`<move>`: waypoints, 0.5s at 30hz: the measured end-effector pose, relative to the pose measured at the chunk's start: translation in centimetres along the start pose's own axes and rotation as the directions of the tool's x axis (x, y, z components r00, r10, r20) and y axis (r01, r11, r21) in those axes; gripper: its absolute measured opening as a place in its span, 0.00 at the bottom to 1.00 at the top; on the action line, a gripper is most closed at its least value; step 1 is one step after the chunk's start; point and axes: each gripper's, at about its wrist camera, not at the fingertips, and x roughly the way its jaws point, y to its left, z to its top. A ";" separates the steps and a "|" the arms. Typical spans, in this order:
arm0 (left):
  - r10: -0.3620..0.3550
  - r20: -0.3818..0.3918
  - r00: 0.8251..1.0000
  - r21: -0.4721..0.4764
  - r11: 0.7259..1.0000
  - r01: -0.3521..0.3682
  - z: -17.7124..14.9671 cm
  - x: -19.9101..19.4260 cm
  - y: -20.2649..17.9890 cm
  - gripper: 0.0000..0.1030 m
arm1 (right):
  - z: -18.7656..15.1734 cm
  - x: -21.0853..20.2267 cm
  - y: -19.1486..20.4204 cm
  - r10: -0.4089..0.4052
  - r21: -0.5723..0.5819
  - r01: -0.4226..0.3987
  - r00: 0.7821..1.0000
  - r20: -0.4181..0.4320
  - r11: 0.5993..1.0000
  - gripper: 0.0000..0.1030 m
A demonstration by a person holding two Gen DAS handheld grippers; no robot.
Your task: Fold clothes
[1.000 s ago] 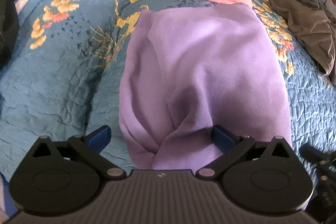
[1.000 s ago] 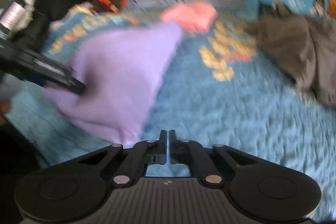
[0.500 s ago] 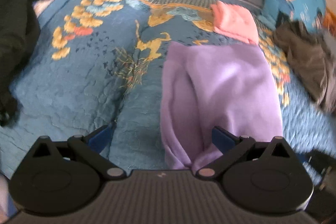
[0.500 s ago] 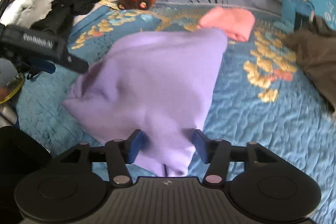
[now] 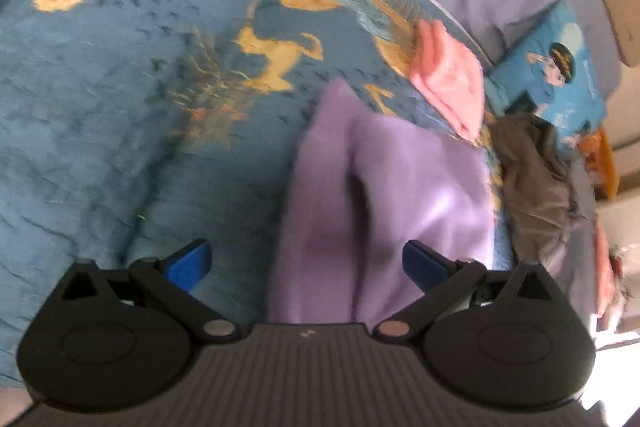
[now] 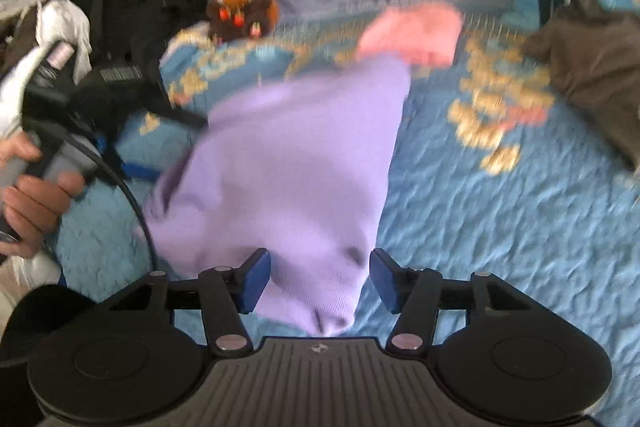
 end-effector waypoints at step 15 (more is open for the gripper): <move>-0.208 0.106 0.972 -0.008 0.978 0.210 -0.2 -2.5 -2.8 0.94 | 0.1 -0.7 -1.1 0.025 0.053 -0.027 0.999 0.037 0.998 0.54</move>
